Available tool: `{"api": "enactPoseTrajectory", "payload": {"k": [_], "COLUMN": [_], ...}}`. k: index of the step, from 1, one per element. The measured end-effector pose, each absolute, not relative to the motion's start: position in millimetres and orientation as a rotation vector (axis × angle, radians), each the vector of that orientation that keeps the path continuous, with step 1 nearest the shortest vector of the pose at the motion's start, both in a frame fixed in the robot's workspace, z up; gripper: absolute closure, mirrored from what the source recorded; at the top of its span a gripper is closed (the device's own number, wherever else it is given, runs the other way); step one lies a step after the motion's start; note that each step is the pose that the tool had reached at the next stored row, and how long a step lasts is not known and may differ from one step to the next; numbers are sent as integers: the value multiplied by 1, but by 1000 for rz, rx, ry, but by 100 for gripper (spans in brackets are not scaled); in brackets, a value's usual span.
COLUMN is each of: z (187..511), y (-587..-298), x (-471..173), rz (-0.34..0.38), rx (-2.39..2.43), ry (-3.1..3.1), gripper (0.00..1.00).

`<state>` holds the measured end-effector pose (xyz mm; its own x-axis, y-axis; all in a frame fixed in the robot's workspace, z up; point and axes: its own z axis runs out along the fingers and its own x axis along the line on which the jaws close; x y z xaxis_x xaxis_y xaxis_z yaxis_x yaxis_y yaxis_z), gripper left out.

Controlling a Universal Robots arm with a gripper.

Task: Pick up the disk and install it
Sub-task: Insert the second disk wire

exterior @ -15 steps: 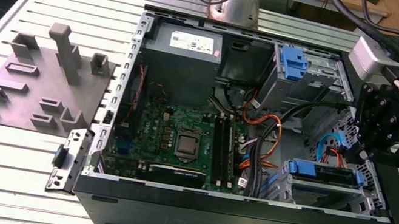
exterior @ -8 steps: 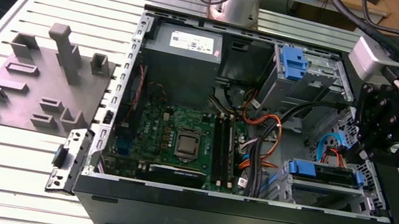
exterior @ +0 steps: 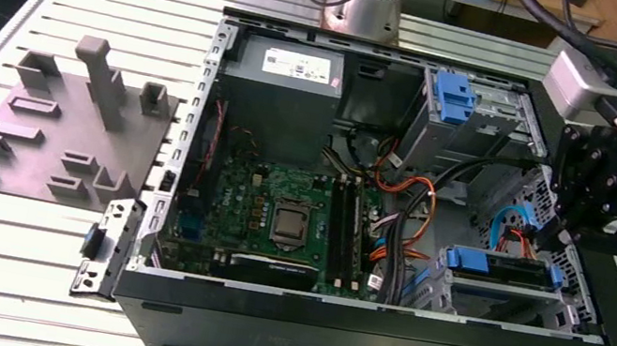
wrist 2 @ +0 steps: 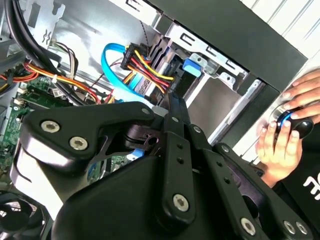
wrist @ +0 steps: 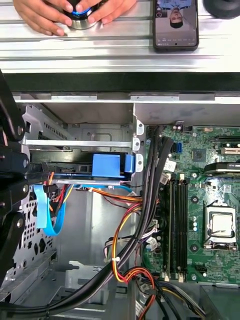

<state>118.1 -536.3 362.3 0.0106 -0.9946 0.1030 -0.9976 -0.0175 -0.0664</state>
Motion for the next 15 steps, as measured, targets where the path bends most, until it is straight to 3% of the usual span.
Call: {"api": "enactPoseTrajectory", "payload": {"k": [15], "z": [370], "y": [-529], "x": [114], "rz": [169], "rx": [2211], "ry": [-2179], "gripper": [89]}}
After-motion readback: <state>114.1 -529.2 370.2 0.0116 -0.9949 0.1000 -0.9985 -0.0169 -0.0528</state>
